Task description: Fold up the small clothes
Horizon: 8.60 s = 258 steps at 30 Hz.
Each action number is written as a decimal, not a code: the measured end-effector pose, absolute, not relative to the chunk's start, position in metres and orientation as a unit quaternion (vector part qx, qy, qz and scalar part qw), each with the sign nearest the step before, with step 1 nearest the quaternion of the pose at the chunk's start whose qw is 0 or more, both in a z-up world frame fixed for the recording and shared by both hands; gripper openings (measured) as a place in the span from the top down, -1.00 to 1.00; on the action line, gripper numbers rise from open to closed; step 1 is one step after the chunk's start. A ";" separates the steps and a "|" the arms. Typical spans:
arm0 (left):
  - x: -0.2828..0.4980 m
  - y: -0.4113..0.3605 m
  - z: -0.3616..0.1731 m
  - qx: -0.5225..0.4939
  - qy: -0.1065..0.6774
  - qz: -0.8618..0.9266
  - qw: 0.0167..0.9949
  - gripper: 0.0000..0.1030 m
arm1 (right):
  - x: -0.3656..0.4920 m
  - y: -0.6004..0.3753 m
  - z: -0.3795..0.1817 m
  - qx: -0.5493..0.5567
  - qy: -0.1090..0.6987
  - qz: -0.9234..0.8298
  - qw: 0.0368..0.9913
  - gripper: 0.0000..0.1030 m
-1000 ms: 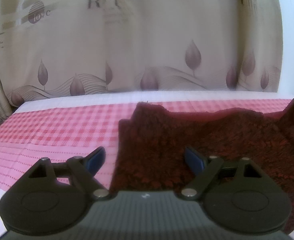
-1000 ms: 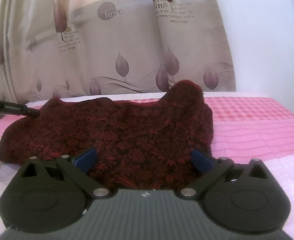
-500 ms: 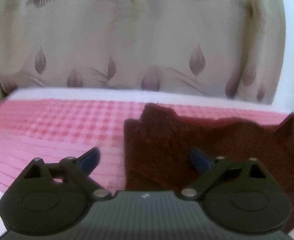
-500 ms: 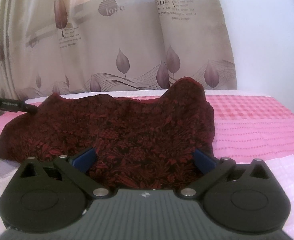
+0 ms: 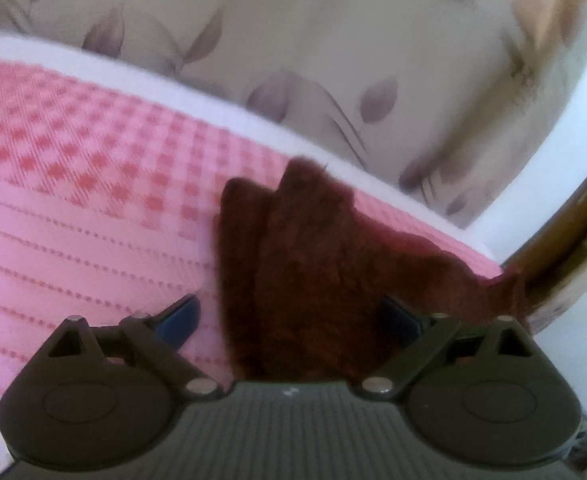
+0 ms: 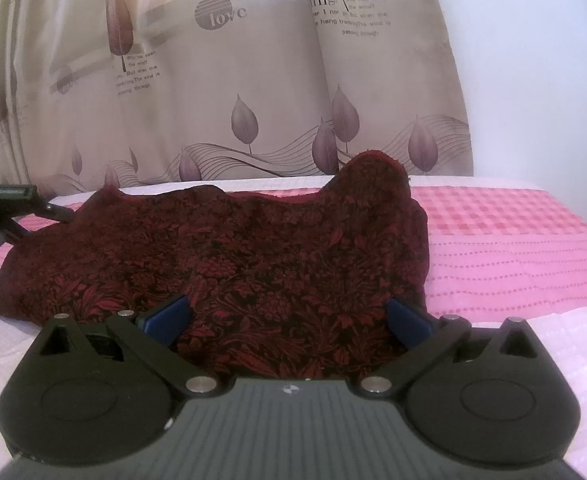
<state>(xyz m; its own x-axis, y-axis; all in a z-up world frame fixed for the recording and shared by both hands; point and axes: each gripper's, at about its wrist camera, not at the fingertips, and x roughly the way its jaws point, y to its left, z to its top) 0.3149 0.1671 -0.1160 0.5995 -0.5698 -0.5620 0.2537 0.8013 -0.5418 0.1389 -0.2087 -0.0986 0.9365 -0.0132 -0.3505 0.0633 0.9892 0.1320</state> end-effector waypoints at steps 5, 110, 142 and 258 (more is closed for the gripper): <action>0.330 0.174 -0.121 -0.226 0.398 -0.296 0.838 -0.89 | 0.139 -0.209 -0.099 0.071 0.177 -0.020 0.981 -1.00; 0.148 0.000 -0.045 -0.150 0.230 -0.428 0.861 -0.65 | 0.236 -0.294 -0.013 0.374 0.181 0.129 0.900 0.59; 0.171 -0.122 -0.076 -0.081 0.281 -0.492 0.820 -0.76 | 0.211 -0.455 -0.124 0.513 0.086 0.148 0.841 0.58; 0.156 -0.080 -0.077 -0.128 0.255 -0.410 0.866 -0.97 | 0.176 -0.340 -0.042 0.104 0.119 0.076 0.985 0.29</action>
